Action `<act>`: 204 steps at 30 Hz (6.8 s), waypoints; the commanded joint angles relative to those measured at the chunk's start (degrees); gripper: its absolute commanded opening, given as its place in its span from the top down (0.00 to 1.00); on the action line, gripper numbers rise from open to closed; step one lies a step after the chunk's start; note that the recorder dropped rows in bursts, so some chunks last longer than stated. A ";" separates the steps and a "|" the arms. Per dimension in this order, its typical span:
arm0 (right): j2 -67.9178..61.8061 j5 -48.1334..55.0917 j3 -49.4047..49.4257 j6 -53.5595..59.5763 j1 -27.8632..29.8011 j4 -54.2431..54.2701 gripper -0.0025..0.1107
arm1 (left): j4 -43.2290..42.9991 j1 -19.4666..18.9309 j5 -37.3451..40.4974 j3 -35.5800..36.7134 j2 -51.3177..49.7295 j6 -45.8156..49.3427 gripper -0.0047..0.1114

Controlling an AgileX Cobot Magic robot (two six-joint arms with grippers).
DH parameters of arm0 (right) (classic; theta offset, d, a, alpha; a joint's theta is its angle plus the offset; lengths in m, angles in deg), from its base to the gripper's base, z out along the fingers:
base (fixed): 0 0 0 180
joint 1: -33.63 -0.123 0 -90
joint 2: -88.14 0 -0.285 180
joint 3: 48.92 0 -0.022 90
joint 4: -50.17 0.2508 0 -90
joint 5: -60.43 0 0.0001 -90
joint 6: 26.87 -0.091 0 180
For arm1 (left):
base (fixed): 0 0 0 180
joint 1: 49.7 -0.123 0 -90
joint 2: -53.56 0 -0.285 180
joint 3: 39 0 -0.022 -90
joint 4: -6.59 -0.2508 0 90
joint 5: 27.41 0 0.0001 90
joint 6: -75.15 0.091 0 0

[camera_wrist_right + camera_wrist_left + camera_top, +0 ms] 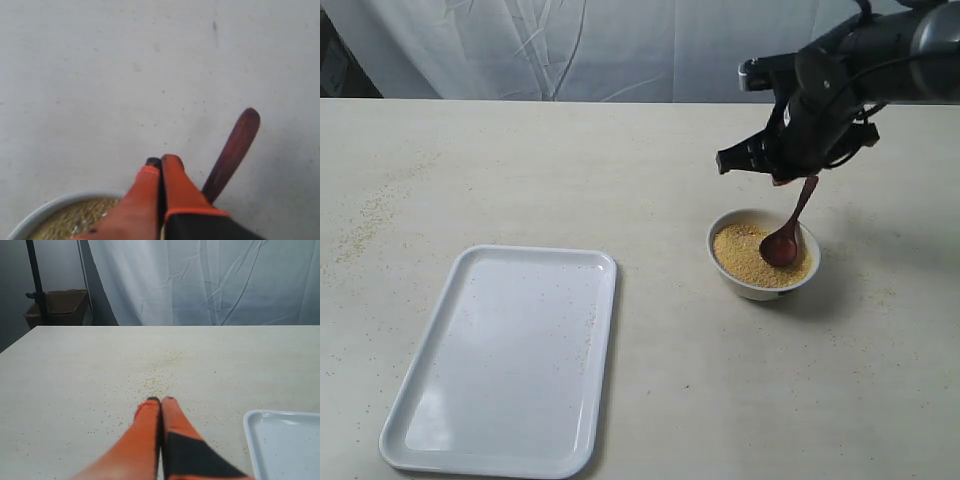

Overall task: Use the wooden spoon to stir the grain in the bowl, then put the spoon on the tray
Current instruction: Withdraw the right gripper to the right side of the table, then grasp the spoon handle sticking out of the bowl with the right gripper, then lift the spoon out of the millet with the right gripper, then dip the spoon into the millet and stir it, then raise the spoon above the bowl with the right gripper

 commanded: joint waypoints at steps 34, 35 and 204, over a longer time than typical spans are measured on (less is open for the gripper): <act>24.14 5.05 19.35 18.08 29.47 26.15 0.99 | -0.05 -0.10 -0.08 0.10 0.22 -0.02 0.96; 25.15 1.66 19.93 12.34 29.47 21.65 0.99 | -0.05 -0.10 -0.08 0.10 0.22 -0.02 0.96; -2.30 -58.06 16.44 -33.09 8.45 -41.56 0.98 | -0.05 -0.10 -0.08 0.10 0.22 -0.02 0.96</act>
